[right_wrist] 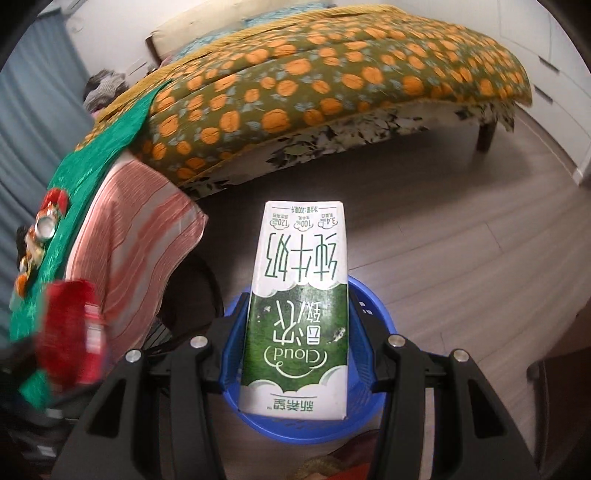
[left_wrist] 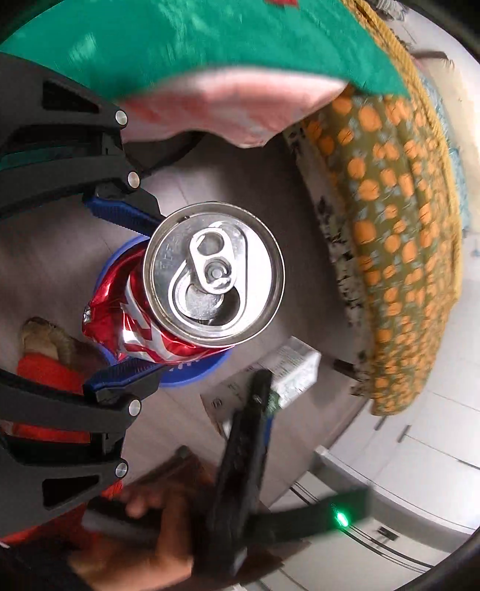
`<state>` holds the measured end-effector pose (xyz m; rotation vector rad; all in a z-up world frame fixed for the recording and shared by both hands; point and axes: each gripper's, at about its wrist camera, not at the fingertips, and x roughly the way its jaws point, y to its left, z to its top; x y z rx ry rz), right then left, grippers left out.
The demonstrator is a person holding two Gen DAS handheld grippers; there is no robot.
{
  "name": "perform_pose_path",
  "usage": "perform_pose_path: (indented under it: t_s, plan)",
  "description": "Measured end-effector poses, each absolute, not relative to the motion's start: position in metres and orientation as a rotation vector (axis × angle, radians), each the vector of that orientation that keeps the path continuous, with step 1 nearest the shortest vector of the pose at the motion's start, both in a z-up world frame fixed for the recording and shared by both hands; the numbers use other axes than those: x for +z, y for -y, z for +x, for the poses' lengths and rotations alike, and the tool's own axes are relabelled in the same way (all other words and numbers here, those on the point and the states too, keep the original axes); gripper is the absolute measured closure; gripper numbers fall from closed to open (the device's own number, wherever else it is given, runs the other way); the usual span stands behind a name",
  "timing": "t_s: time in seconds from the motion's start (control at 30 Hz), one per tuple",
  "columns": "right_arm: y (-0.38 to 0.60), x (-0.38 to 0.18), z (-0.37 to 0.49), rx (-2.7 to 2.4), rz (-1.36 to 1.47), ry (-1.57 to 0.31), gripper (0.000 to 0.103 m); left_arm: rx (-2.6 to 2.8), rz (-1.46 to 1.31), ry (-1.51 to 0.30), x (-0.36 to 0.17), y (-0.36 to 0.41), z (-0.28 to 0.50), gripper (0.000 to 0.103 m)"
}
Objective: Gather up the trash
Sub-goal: 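Release the red can and milk carton from both tools into the blue wastebasket, then move both tools back over the table toward the remaining trash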
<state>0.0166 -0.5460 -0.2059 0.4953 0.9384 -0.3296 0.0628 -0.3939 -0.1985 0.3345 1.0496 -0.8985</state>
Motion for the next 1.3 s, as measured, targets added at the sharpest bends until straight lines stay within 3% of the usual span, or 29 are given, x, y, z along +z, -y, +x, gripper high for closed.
perform_pose_path:
  t_s: [0.2,0.23,0.27,0.3,0.47,0.77,1.03,1.3]
  plan:
    - [0.559,-0.217,0.014,-0.296,0.566,-0.934,0.053,-0.903,0.354,-1.086,-0.234,0.421,0.067,0.040]
    - [0.561,-0.218,0.015,-0.297,0.571,-0.935,0.035,-0.902,0.360,-1.090,-0.241,0.427,0.069,0.037]
    - [0.563,-0.220,0.015,-0.308,0.579,-0.928,0.018,-0.894,0.368,-1.092,-0.247,0.432,0.071,0.023]
    - [0.564,-0.220,0.015,-0.314,0.587,-0.924,0.018,-0.880,0.373,-1.084,-0.253,0.436,0.074,0.018]
    - [0.570,-0.211,0.008,-0.351,0.573,-0.891,0.018,-0.866,0.355,-1.086,-0.248,0.424,0.073,0.018]
    - [0.535,-0.176,0.016,-0.386,0.404,-0.789,0.013,-0.922,0.308,-0.922,-0.171,0.364,0.040,0.009]
    - [0.468,-0.134,0.027,-0.362,0.178,-0.621,0.011,-0.802,0.306,-0.810,-0.131,0.272,0.038,0.007]
    - [0.360,-0.119,0.053,-0.185,0.097,-0.601,0.009,-0.579,0.230,-0.805,-0.131,0.156,0.061,0.006]
